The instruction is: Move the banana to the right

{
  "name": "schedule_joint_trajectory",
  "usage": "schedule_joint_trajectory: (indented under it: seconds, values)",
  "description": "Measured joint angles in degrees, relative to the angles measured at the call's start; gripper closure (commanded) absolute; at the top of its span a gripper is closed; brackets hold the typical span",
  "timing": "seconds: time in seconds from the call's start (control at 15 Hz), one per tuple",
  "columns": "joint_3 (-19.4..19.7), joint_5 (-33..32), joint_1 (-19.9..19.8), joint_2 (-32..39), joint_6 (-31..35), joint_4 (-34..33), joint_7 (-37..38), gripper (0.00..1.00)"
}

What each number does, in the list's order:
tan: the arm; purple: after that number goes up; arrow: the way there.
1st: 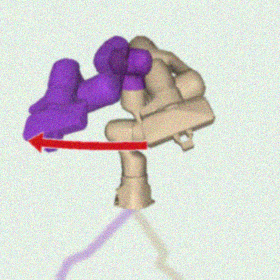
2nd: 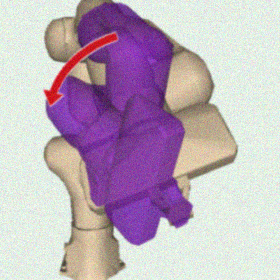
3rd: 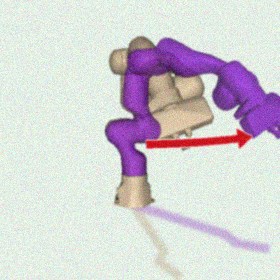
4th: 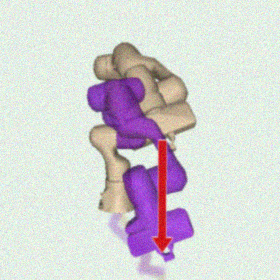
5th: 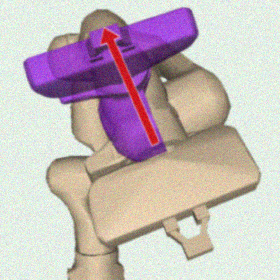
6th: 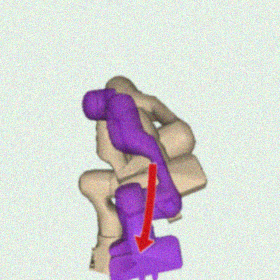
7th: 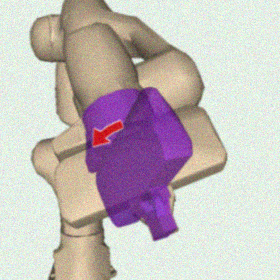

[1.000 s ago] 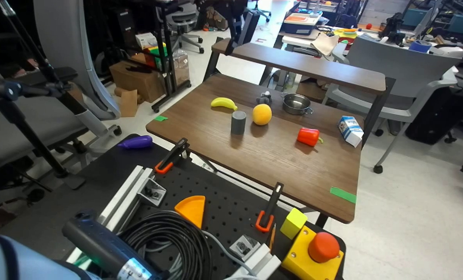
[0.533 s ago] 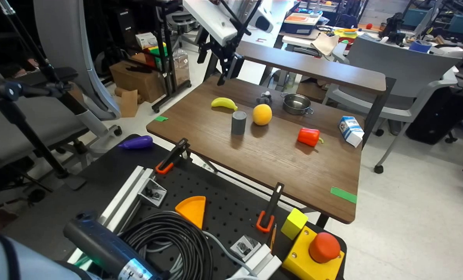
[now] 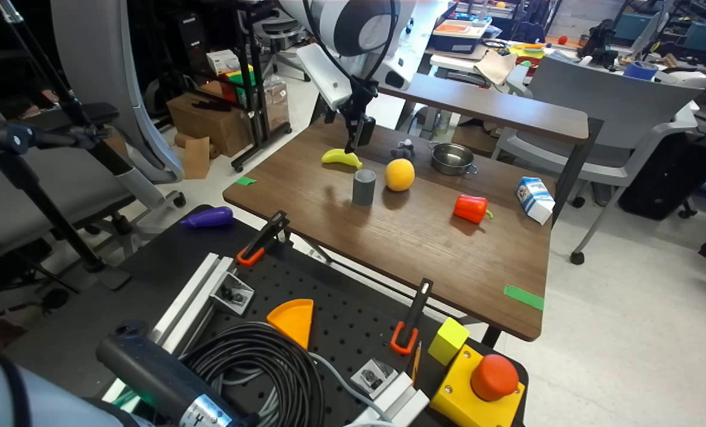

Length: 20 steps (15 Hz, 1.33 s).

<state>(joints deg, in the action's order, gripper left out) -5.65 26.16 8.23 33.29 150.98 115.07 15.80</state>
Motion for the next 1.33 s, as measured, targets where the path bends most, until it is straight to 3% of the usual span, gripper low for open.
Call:
schedule_joint_trajectory:
  seconds: [0.4, 0.87, 0.93, 1.0, 1.33]
  values:
    - [4.8, -6.5, 2.8, 7.1, 0.1, -6.9, 12.1, 0.00]
    - [7.3, -10.9, 6.2, 10.0, -11.9, -11.9, 22.4, 0.00]
    - [7.3, -11.4, 6.4, 10.2, -13.3, -12.5, 23.4, 0.25]
    - [7.3, -11.7, 6.5, 10.5, -14.5, -13.2, 24.1, 0.26]
    - [7.5, -12.5, 6.5, 12.5, -16.4, -17.2, 26.6, 0.66]
